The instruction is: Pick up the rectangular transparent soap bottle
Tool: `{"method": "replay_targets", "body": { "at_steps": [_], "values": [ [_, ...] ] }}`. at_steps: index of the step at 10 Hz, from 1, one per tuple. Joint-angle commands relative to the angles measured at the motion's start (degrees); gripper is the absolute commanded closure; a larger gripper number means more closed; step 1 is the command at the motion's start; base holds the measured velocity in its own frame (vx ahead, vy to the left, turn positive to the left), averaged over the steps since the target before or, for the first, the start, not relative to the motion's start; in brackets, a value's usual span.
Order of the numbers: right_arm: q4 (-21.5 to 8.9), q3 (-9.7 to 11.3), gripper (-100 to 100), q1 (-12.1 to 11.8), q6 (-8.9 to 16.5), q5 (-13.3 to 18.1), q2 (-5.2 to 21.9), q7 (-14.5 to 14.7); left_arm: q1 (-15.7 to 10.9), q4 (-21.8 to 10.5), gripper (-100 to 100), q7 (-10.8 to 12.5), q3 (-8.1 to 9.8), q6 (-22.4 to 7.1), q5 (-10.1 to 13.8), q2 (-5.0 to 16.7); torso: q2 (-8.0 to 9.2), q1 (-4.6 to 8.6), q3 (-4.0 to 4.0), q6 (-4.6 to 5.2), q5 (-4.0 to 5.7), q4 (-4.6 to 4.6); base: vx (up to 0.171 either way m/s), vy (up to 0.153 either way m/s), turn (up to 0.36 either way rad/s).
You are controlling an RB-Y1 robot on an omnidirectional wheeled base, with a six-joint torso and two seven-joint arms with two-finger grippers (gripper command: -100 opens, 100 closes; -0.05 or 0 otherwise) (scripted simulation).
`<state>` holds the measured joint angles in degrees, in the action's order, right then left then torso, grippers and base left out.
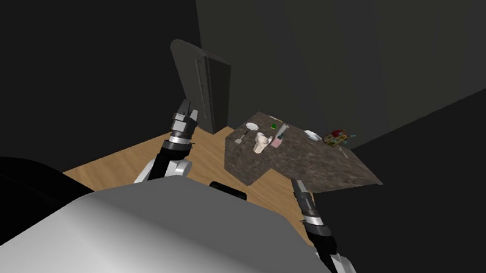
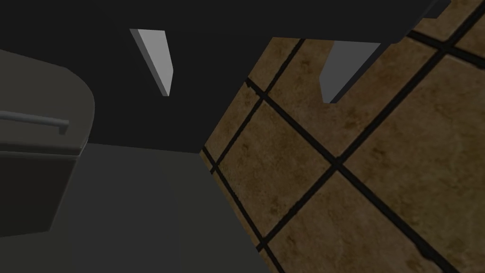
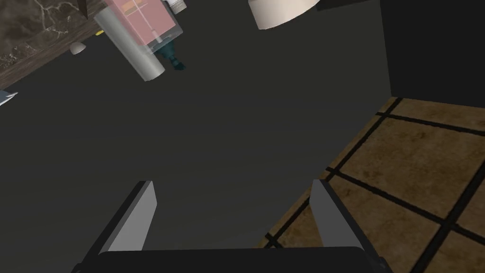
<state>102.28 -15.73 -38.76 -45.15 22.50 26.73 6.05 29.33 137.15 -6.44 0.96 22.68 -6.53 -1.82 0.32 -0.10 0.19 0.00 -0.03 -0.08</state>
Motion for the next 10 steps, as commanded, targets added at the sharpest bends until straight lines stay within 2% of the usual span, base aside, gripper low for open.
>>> {"method": "replay_targets", "body": {
  "at_steps": [1, 2, 3, 4, 5, 6, 7, 8, 10],
  "values": [
    [-1.2, -0.5, -100, -0.6, 0.7, 1.4, 2.3, 0.0, 0.0, 0.0, 0, 0.0, 0.00, 0.0, 0.0, 0.0, 0.00, 0.00, 0.00, 0.00, 0.00, 0.00, -0.061, 0.052, 0.086],
    [-3.8, -2.0, -100, -1.7, 0.0, 3.3, 4.4, 0.3, 0.0, 0.0, 0, 0.0, 0.01, 0.0, 0.0, 0.0, -0.06, 0.04, -0.03, 0.02, 0.00, 0.01, -0.056, 0.047, 0.220],
    [-4.3, -2.0, -100, -1.7, 0.0, 3.3, 5.0, 0.3, 0.0, 0.0, 0, 0.0, 0.00, 0.0, 0.0, 0.0, -0.09, 0.06, -0.05, -0.01, 0.01, 0.02, -0.036, 0.034, 0.101],
    [-6.2, -3.5, -100, -2.8, -0.7, 5.2, 7.0, 0.5, 0.0, 0.0, 0, 0.0, 0.01, 0.0, 0.0, 0.0, -0.16, 0.11, -0.09, 0.02, 0.02, 0.03, -0.033, 0.056, 0.218],
    [-7.3, -3.5, -100, -2.8, -0.7, 5.2, 7.8, 0.5, 0.0, 0.0, 0, 0.0, 0.00, 0.0, 0.0, 0.0, -0.18, 0.06, -0.10, -0.01, 0.02, 0.04, -0.028, 0.043, 0.122],
    [-10.2, -4.9, -100, -3.9, -1.4, 7.1, 9.7, 0.7, 0.0, 0.0, 0, 0.0, 0.01, 0.0, 0.0, 0.0, -0.21, 0.10, -0.12, 0.02, 0.02, 0.04, -0.028, 0.053, 0.219],
    [-10.5, -4.9, -100, -3.9, -1.4, 7.1, 10.6, 0.7, 0.0, 0.0, 0, 0.0, 0.00, 0.0, 0.0, 0.0, -0.21, 0.08, -0.12, -0.01, 0.01, 0.04, -0.015, 0.047, 0.096],
    [-13.1, -6.2, -100, -5.0, -2.1, 9.0, 12.8, 0.9, 0.0, 0.0, 0, 0.0, 0.01, 0.0, 0.0, 0.0, -0.25, 0.08, -0.14, 0.03, 0.02, 0.05, -0.015, 0.066, 0.239],
    [-13.7, -6.2, -100, -5.0, -2.1, 9.0, 13.4, 0.9, 0.0, 0.0, 0, 0.0, 0.01, 0.0, 0.0, 0.0, -0.26, 0.07, -0.15, 0.03, 0.02, 0.05, -0.010, 0.032, 0.037]
  ]
}}
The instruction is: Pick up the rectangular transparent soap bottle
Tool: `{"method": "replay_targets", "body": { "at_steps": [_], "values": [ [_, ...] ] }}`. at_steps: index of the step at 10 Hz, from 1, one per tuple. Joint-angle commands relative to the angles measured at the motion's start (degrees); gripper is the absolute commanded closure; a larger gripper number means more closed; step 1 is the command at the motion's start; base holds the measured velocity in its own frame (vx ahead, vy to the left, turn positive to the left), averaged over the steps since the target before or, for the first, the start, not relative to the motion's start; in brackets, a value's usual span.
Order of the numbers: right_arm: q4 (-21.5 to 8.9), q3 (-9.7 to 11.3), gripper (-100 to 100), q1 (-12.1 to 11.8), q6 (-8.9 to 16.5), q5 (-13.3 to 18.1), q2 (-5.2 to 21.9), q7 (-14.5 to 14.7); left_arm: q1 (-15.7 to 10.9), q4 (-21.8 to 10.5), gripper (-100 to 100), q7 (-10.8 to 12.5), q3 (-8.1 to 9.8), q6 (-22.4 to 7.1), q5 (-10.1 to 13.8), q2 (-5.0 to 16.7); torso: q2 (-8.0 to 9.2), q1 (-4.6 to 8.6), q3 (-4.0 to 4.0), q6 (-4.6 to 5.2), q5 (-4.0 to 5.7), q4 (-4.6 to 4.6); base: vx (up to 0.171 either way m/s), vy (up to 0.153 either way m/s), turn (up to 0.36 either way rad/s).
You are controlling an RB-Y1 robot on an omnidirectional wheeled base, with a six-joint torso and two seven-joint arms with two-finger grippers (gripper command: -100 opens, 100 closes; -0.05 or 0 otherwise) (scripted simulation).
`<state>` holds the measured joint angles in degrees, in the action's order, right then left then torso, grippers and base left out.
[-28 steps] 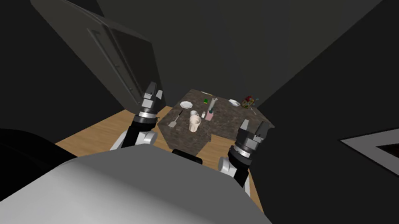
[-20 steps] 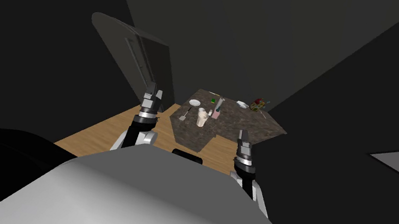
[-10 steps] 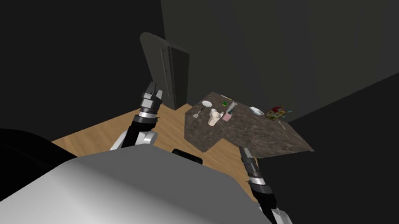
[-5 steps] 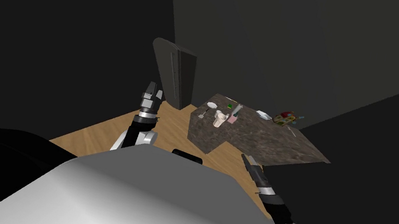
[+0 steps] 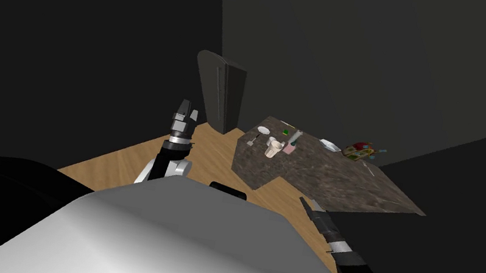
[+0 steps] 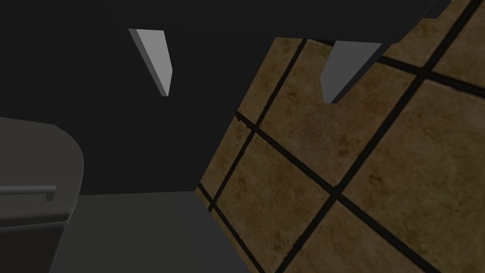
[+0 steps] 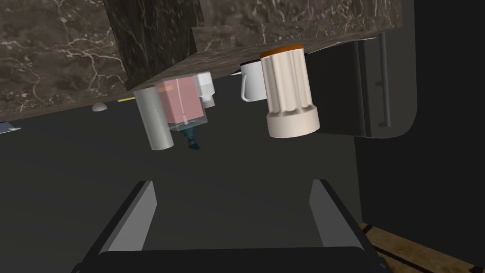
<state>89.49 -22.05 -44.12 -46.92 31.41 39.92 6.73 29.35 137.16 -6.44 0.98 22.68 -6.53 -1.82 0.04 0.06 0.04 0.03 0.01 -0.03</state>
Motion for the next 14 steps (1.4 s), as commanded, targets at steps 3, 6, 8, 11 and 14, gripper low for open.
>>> {"method": "replay_targets", "body": {
  "at_steps": [3, 6, 8, 11, 14],
  "values": [
    [-5.7, -2.4, -100, -1.7, -1.5, 3.9, 5.5, 0.6, 0.0, 0.0, 0, 0.0, 0.00, 0.0, 0.0, 0.0, -0.03, -0.05, -0.02, 0.01, -0.01, 0.01, -0.002, 0.050, 0.202],
    [-12.1, -4.5, -100, -3.8, -2.5, 7.6, 9.9, 0.9, 0.0, 0.0, 0, 0.0, -0.01, 0.0, 0.0, 0.0, -0.13, -0.11, -0.07, -0.05, -0.03, 0.03, 0.027, 0.066, 0.216],
    [-13.7, -4.5, -100, -3.8, -2.5, 7.6, 11.3, 0.9, 0.0, 0.0, 0, 0.0, 0.00, 0.0, 0.0, 0.0, -0.17, -0.16, -0.10, 0.01, -0.05, 0.04, 0.022, 0.044, 0.036],
    [-16.9, -5.4, -100, -4.7, -3.0, 9.4, 14.0, 1.0, 0.0, 0.0, 0, 0.0, 0.00, 0.0, 0.0, 0.0, -0.13, -0.04, -0.08, 0.00, -0.02, 0.03, 0.023, 0.029, 0.107],
    [-23.0, -7.0, -100, -6.5, -3.8, 12.9, 19.3, 1.2, 0.0, 0.0, 0, 0.0, -0.01, 0.0, 0.0, 0.0, -0.33, -0.10, -0.19, -0.09, -0.03, 0.07, 0.067, 0.049, 0.228]
  ]
}}
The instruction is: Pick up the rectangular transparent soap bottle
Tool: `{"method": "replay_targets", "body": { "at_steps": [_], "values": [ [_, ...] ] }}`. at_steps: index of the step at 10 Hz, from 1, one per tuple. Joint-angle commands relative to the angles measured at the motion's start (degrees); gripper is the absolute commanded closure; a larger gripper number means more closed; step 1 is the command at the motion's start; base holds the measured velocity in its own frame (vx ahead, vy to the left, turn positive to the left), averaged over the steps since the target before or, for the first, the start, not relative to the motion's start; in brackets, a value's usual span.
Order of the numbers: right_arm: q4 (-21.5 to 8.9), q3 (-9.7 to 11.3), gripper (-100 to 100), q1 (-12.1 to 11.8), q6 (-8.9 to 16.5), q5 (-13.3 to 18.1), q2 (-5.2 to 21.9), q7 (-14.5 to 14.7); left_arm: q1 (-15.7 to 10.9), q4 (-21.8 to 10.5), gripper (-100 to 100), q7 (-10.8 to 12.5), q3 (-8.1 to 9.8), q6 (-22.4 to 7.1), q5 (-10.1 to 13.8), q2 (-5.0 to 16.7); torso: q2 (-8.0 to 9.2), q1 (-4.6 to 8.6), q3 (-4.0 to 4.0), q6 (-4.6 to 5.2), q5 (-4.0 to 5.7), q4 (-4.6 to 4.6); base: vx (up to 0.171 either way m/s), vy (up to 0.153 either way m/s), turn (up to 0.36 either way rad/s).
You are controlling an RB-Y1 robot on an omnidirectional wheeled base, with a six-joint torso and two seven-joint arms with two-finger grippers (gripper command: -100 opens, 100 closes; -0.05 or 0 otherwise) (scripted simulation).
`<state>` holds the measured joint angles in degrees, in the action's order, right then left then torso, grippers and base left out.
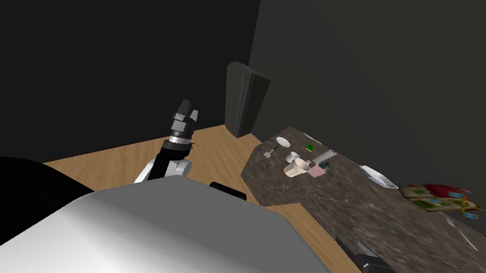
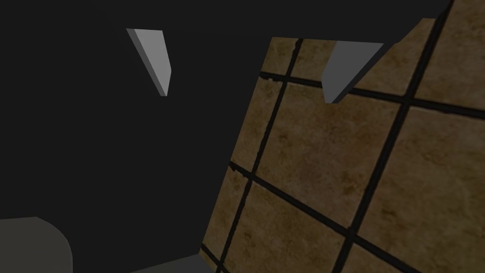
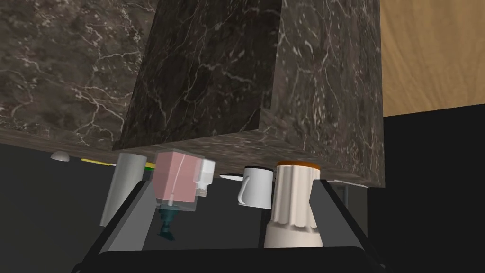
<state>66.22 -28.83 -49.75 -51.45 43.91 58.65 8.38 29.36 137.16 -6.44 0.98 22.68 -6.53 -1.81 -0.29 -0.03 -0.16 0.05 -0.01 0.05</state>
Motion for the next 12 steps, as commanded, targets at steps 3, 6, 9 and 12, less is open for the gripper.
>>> {"method": "replay_targets", "body": {
  "at_steps": [3, 6, 9, 12],
  "values": [
    [-5.2, -1.4, -100, -2.5, 0.0, 3.6, 5.4, -0.4, 0.0, 0.0, 0, 0.0, 0.00, 0.0, 0.0, 0.0, 0.01, -0.05, 0.00, -0.01, -0.01, 0.00, 0.082, 0.053, 0.143],
    [-7.5, -1.8, -100, -3.2, -0.3, 5.2, 8.0, -0.3, 0.0, 0.0, 0, 0.0, 0.00, 0.0, 0.0, 0.0, 0.15, 0.05, 0.09, 0.02, 0.02, -0.03, 0.053, 0.027, 0.102],
    [-11.1, -2.2, -100, -3.9, -0.6, 6.6, 10.3, -0.3, 0.0, 0.0, 0, 0.0, 0.00, 0.0, 0.0, 0.0, -0.04, 0.04, -0.02, -0.04, 0.00, 0.00, 0.089, 0.025, 0.133],
    [-16.0, -2.6, -100, -5.1, -1.0, 9.2, 14.5, -0.3, 0.0, 0.0, 0, 0.0, 0.00, 0.0, 0.0, 0.0, -0.28, 0.04, -0.16, -0.08, 0.01, 0.06, 0.132, 0.021, 0.178]
  ]
}}
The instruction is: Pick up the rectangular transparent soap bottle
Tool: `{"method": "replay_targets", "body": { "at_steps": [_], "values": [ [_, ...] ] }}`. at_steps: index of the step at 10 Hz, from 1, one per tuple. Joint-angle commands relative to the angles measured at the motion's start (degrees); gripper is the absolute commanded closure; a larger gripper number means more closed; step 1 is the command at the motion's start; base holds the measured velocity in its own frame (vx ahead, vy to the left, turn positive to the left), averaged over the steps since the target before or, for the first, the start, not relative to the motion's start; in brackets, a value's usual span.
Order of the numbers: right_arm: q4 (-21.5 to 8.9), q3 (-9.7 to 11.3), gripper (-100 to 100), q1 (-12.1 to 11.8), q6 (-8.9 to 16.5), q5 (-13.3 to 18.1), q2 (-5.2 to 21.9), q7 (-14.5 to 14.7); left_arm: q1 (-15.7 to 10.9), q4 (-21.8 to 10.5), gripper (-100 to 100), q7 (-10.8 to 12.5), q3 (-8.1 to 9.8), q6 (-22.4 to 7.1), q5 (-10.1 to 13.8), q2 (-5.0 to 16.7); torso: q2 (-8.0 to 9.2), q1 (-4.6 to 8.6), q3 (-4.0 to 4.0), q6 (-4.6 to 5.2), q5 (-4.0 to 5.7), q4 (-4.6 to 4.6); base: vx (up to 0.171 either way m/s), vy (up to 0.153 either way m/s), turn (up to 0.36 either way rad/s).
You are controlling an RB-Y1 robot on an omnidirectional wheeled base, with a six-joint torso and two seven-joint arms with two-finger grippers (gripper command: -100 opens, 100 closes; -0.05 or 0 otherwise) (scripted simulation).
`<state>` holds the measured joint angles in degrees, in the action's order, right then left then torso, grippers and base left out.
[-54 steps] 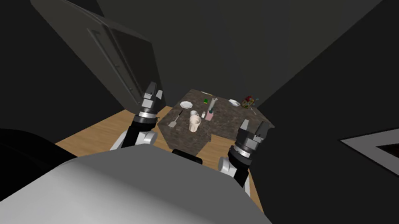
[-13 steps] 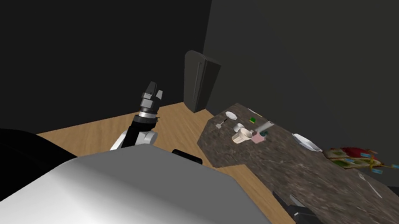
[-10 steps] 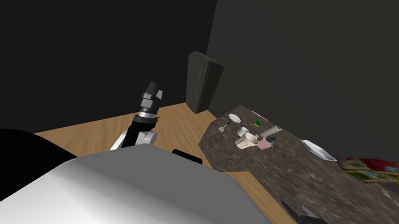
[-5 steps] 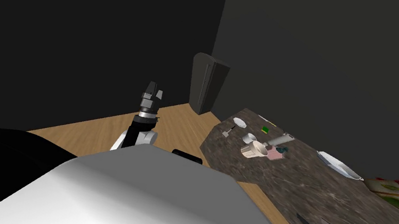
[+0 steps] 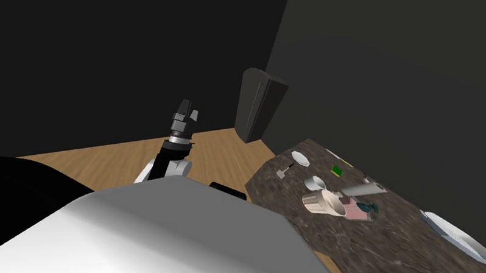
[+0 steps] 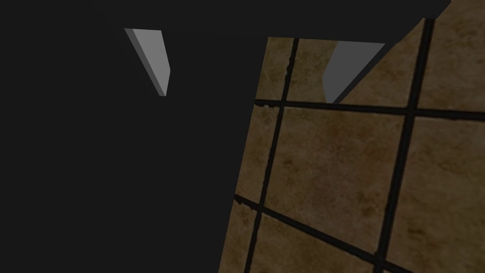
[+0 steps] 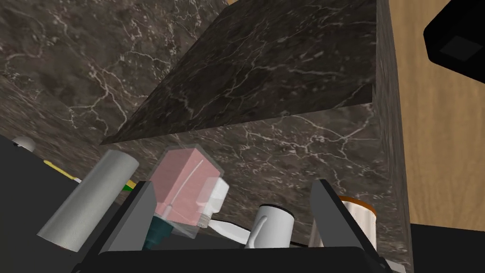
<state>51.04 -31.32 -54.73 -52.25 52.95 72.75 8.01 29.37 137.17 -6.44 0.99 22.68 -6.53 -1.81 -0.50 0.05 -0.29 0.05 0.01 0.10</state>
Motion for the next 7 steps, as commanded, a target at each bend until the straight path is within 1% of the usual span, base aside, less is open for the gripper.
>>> {"method": "replay_targets", "body": {
  "at_steps": [1, 3, 4, 6, 7],
  "values": [
    [-2.9, -0.1, -100, -0.7, -0.4, 1.4, 2.3, 0.0, 0.0, 0.0, 0, 0.0, 0.00, 0.0, 0.0, 0.0, 0.00, 0.00, 0.00, 0.00, 0.00, 0.00, 0.129, 0.012, 0.123],
    [-7.0, -0.1, -100, -1.5, -0.7, 3.5, 5.7, -0.1, 0.0, 0.0, 0, 0.0, 0.00, 0.0, 0.0, 0.0, -0.10, -0.01, -0.05, -0.05, -0.01, 0.02, 0.183, -0.003, 0.226],
    [-7.0, -0.1, -100, -1.5, -0.7, 3.5, 5.7, -0.1, 0.0, 0.0, 0, 0.0, 0.00, 0.0, 0.0, 0.0, -0.24, 0.05, -0.13, -0.05, 0.01, 0.05, 0.148, 0.000, 0.076],
    [-10.1, 0.2, -100, -2.2, -0.9, 5.2, 8.3, -0.2, 0.0, 0.0, 0, 0.0, 0.00, 0.0, 0.0, 0.0, -0.04, -0.11, -0.02, -0.02, -0.02, 0.01, 0.143, 0.018, 0.151],
    [-11.5, 0.4, -100, -2.4, -1.0, 5.9, 9.3, -0.2, 0.0, 0.0, 0, 0.0, 0.00, 0.0, 0.0, 0.0, -0.07, -0.04, -0.04, -0.04, -0.01, 0.02, 0.179, -0.036, 0.176]
  ]
}}
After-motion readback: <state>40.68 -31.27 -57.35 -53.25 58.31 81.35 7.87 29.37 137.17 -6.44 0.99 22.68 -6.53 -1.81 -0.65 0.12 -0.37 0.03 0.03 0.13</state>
